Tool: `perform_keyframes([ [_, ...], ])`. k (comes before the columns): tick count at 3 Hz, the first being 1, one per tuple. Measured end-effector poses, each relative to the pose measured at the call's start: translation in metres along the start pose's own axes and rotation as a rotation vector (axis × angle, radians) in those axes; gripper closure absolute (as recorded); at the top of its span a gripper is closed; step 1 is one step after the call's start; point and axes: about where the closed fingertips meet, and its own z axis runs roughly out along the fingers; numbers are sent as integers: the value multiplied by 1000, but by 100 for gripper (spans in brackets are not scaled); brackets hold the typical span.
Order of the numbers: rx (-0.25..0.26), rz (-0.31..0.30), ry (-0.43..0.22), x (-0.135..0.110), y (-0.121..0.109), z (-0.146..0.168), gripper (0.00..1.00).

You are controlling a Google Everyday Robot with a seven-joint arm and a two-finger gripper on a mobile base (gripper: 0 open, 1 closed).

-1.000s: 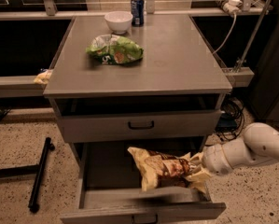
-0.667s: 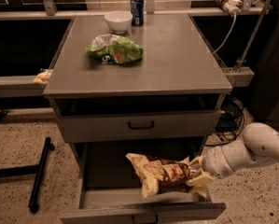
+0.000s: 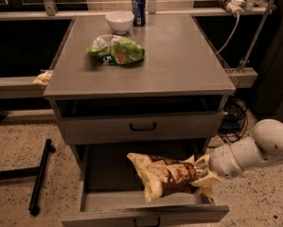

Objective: Pick brown chip bag from middle drawer and place on counter

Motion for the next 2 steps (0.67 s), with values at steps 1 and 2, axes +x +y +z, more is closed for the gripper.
perform_keyframes([
  [1, 35, -36, 16, -49, 18, -43, 100],
  [2, 95, -90, 17, -117, 25, -90, 100],
])
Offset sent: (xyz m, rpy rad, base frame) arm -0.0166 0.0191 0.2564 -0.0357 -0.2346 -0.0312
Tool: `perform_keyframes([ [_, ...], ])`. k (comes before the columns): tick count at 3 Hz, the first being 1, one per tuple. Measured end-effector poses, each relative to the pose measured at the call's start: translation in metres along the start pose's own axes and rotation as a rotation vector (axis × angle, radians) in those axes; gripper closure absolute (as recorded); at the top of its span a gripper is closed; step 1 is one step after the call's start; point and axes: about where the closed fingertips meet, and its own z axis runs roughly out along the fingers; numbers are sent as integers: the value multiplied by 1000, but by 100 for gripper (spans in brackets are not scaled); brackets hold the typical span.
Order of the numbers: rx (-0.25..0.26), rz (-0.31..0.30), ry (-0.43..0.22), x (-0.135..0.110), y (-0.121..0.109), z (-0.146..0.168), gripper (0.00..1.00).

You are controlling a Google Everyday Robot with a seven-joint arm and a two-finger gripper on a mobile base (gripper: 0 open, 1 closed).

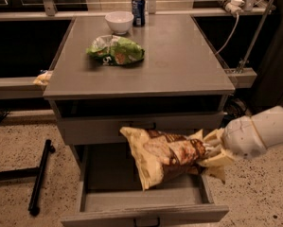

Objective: Pick brown chip bag from middle drawer and place on counter

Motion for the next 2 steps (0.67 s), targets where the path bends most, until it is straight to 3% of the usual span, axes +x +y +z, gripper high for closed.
perform_keyframes([
  [1, 112, -106, -57, -91, -12, -51, 100],
  [2, 112, -106, -57, -91, -12, -51, 100],
])
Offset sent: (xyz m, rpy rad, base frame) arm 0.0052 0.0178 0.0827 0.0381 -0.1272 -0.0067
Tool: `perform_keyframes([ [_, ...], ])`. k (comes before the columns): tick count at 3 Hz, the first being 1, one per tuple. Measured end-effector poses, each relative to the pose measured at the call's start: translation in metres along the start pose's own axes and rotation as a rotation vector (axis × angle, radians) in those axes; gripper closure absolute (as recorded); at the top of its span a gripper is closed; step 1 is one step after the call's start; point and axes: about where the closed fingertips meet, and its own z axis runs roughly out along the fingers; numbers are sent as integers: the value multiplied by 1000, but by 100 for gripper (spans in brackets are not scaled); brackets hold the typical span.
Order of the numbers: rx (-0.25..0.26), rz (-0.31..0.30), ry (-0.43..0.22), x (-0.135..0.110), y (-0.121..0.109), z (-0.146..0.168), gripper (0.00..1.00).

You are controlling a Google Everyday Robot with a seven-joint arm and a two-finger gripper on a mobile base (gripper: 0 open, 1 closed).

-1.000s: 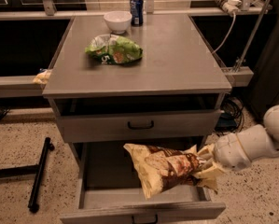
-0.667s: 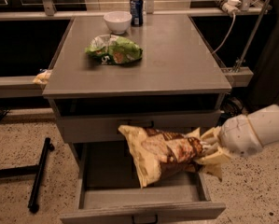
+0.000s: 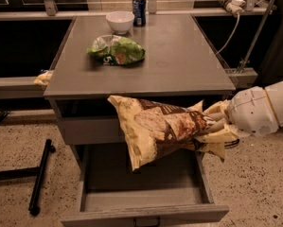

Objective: Pick brown chip bag from middle drawer and place on counter

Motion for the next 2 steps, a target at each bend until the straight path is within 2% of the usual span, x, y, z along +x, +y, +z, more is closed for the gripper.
perform_keyframes([
  [1, 70, -45, -20, -16, -25, -6, 100],
  [2, 144, -104, -37, -37, -69, -13, 100],
])
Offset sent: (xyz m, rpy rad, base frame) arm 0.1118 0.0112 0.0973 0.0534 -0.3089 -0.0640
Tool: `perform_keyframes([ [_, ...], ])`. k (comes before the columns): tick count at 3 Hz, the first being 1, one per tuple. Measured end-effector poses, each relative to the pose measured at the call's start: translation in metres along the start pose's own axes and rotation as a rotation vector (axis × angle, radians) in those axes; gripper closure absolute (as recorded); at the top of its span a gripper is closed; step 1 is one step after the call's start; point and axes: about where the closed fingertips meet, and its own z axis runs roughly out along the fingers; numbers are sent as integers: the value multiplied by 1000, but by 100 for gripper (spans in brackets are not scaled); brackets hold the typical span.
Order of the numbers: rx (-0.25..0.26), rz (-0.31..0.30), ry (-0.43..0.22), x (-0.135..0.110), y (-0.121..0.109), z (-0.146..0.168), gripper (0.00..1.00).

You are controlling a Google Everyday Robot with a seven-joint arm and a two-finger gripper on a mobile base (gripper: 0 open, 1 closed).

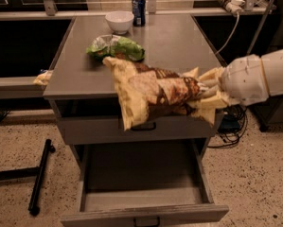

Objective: Pick brown chip bag from middle drawer and place on counter

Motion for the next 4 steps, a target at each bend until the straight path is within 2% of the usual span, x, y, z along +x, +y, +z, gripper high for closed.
perform_keyframes([
  [1, 52, -40, 9, -13, -54, 4, 100],
  [2, 96, -32, 21, -10, -107, 18, 100],
  [3, 118, 3, 43, 7, -150, 39, 100],
  [4, 129, 46, 70, 34, -184, 59, 100],
])
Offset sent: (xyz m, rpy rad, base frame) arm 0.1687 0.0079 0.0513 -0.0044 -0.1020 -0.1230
